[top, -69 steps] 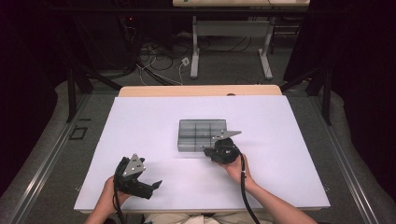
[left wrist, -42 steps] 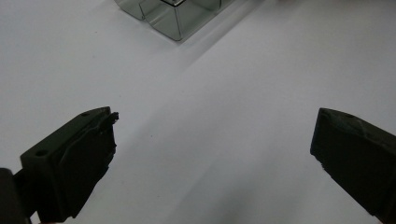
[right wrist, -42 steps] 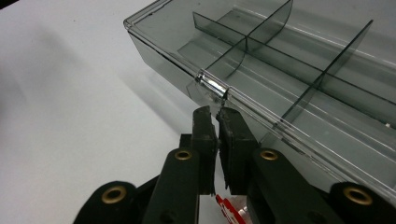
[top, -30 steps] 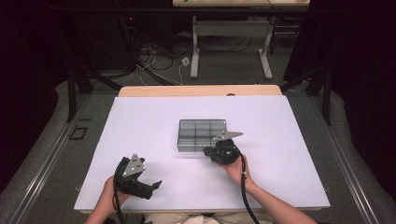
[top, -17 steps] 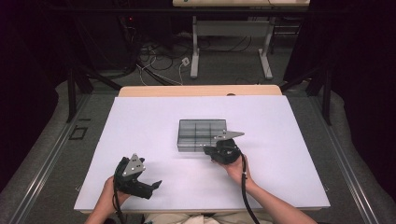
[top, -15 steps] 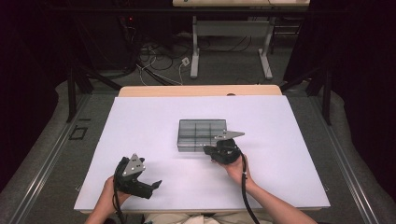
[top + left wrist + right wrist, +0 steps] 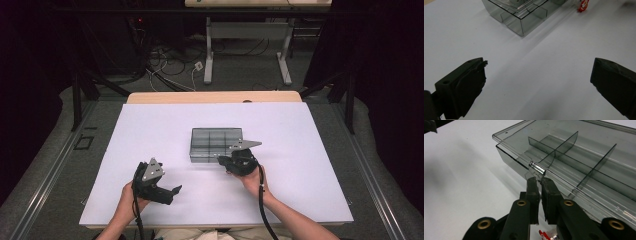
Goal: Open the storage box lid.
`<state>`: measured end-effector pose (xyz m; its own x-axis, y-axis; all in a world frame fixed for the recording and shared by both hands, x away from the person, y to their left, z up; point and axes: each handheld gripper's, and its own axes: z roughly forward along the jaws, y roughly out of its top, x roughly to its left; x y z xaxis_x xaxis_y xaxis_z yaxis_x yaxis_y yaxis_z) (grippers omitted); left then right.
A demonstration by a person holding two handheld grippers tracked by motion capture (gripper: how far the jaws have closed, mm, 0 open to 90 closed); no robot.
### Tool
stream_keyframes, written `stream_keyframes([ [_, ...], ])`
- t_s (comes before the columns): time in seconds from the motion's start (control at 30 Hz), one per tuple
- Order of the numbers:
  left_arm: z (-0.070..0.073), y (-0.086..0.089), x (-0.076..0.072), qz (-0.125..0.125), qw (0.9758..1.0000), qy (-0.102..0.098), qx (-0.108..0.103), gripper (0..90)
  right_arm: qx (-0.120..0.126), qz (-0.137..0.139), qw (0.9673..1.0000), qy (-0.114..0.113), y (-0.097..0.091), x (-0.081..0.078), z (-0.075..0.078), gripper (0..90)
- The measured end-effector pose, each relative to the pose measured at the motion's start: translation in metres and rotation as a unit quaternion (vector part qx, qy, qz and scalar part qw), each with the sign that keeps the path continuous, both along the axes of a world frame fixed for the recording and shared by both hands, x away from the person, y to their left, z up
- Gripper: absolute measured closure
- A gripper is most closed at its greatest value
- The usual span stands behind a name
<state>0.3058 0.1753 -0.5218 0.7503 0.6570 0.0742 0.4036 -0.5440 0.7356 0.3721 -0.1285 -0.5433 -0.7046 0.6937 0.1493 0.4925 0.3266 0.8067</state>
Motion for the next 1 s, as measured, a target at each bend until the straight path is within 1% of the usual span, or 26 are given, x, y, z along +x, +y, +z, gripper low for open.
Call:
stream_keyframes([
  [0.07,-0.001,-0.004,0.007,0.003,1.0000,0.003,0.003,0.0,0.005,-0.002,1.0000,-0.005,0.001,0.000,0.000,84.6],
  [0.13,-0.002,-0.009,0.014,0.008,0.9999,0.010,0.008,0.0,0.002,0.001,1.0000,-0.006,0.000,0.000,0.001,84.6],
  [0.17,-0.003,-0.011,0.017,0.010,0.9999,0.011,0.005,0.0,0.002,0.002,1.0000,-0.005,0.000,0.000,0.001,84.7],
  [0.23,-0.003,-0.017,0.023,0.015,0.9997,0.013,0.012,0.3,0.002,0.003,1.0000,-0.005,0.000,0.000,0.001,84.7],
  [0.27,-0.003,-0.019,0.026,0.016,0.9997,0.009,0.015,0.9,0.001,0.003,1.0000,-0.005,0.000,0.000,0.001,84.7],
  [0.33,-0.002,-0.024,0.032,0.009,0.9997,0.017,0.017,1.8,0.002,0.002,1.0000,-0.005,0.000,0.000,0.002,84.7],
  [0.37,-0.002,-0.026,0.035,0.011,0.9996,0.016,0.020,1.9,0.004,0.001,0.9999,-0.009,0.000,0.000,0.002,84.7],
  [0.4,-0.001,-0.028,0.038,0.011,0.9997,0.012,0.020,2.1,0.004,0.003,1.0000,-0.007,0.000,0.000,0.003,84.8],
  [0.47,0.001,-0.031,0.043,0.013,0.9996,0.010,0.022,3.8,0.005,0.002,1.0000,-0.007,0.000,0.000,0.003,84.8],
  [0.5,0.001,-0.033,0.044,0.017,0.9996,0.006,0.019,3.8,0.005,0.002,1.0000,-0.007,0.000,0.000,0.003,84.8],
  [0.53,0.003,-0.034,0.047,0.017,0.9997,0.008,0.018,4.8,0.006,0.002,1.0000,-0.008,0.000,0.000,0.004,84.8],
  [0.57,0.003,-0.035,0.050,0.017,0.9997,0.000,0.019,6.2,0.010,0.001,0.9999,-0.009,0.000,0.000,0.004,84.8],
  [0.6,0.003,-0.037,0.052,0.017,0.9997,0.003,0.018,7.1,0.010,0.001,0.9999,-0.010,0.000,0.000,0.004,84.8],
  [0.67,0.006,-0.039,0.058,0.000,0.9999,0.002,0.013,13.4,0.008,0.002,0.9999,-0.012,0.000,0.000,0.004,84.8],
  [0.7,0.008,-0.041,0.060,0.001,0.9999,-0.001,0.014,16.3,0.005,0.004,0.9999,-0.009,0.000,0.000,0.004,84.8],
  [0.73,0.009,-0.043,0.063,0.003,0.9999,-0.001,0.015,16.3,0.005,0.004,0.9999,-0.010,0.000,0.000,0.004,84.8],
  [0.77,0.010,-0.045,0.066,0.000,0.9999,-0.002,0.016,16.5,0.002,0.006,1.0000,-0.006,-0.001,0.000,0.006,84.8],
  [0.83,0.011,-0.048,0.071,0.004,0.9997,-0.003,0.023,18.2,0.008,0.003,0.9998,-0.016,-0.001,0.001,0.005,84.8],
  [0.87,0.011,-0.050,0.073,0.004,0.9997,-0.002,0.026,19.4,0.007,0.002,0.9999,-0.011,-0.001,0.000,0.007,84.8],
  [0.9,0.011,-0.051,0.075,0.005,0.9995,-0.004,0.032,21.1,0.005,0.004,0.9999,-0.008,-0.002,0.000,0.008,84.8],
  [0.93,0.010,-0.052,0.077,0.010,0.9993,-0.002,0.036,22.8,0.011,0.003,0.9999,-0.013,-0.001,0.001,0.007,84.8],
  [0.97,0.009,-0.052,0.078,0.009,0.9992,-0.003,0.038,25.9,0.005,0.004,0.9999,-0.008,-0.002,0.000,0.008,84.8],
  [1.0,0.008,-0.052,0.079,0.009,0.9993,-0.003,0.036,27.6,0.006,0.004,0.9999,-0.007,-0.002,0.000,0.008,84.8],
])
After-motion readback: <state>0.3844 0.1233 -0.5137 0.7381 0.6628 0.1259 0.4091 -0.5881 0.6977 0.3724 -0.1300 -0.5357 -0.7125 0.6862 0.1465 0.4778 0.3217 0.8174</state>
